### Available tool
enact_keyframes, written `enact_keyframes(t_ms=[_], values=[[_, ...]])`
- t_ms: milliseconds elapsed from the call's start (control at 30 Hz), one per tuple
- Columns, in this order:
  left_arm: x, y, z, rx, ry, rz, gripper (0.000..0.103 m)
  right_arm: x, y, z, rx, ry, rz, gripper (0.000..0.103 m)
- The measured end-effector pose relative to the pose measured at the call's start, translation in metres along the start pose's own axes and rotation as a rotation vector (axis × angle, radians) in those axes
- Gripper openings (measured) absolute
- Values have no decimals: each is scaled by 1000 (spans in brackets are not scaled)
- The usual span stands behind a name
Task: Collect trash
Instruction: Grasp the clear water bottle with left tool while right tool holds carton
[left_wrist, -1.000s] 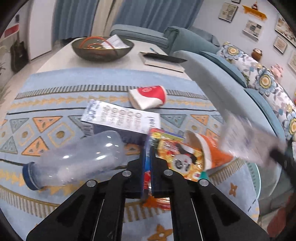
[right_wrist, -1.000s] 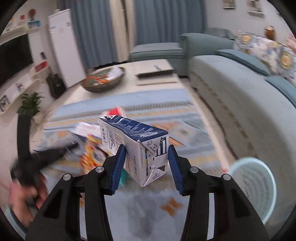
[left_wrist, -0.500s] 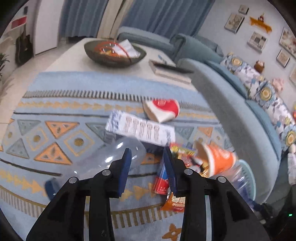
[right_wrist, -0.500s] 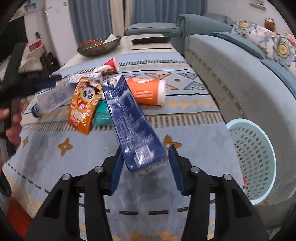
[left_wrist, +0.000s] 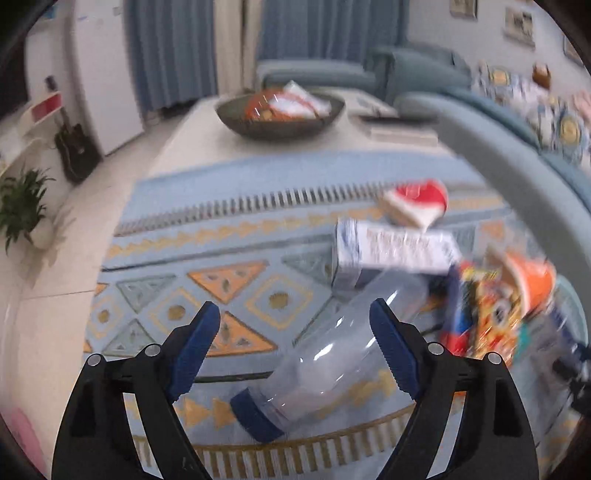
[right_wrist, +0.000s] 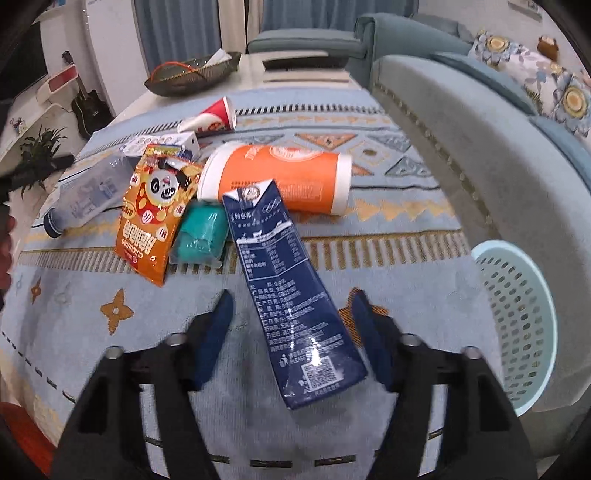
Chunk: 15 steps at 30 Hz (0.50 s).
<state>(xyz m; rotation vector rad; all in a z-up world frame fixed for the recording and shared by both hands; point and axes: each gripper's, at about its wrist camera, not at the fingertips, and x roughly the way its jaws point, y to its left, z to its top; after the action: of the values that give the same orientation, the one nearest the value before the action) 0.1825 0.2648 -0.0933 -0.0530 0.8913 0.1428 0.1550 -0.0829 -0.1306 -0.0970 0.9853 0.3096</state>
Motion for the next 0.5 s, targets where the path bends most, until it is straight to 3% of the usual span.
enact_keyframes(t_ms=[100,200,333,500], values=[[4,2,-5,-27,22,-111,81,1,3,-1,-12,15,15,35],[1,3,-6,-42,40,-224,82,0,8,-3,-27,17,19,35],[2,-22,-13,63,58,-184,81,-3,12,-7,-41,16,34,35],[16,-39,-19,103,88,-149,60,-4,16,-10,-34,8,47,35]])
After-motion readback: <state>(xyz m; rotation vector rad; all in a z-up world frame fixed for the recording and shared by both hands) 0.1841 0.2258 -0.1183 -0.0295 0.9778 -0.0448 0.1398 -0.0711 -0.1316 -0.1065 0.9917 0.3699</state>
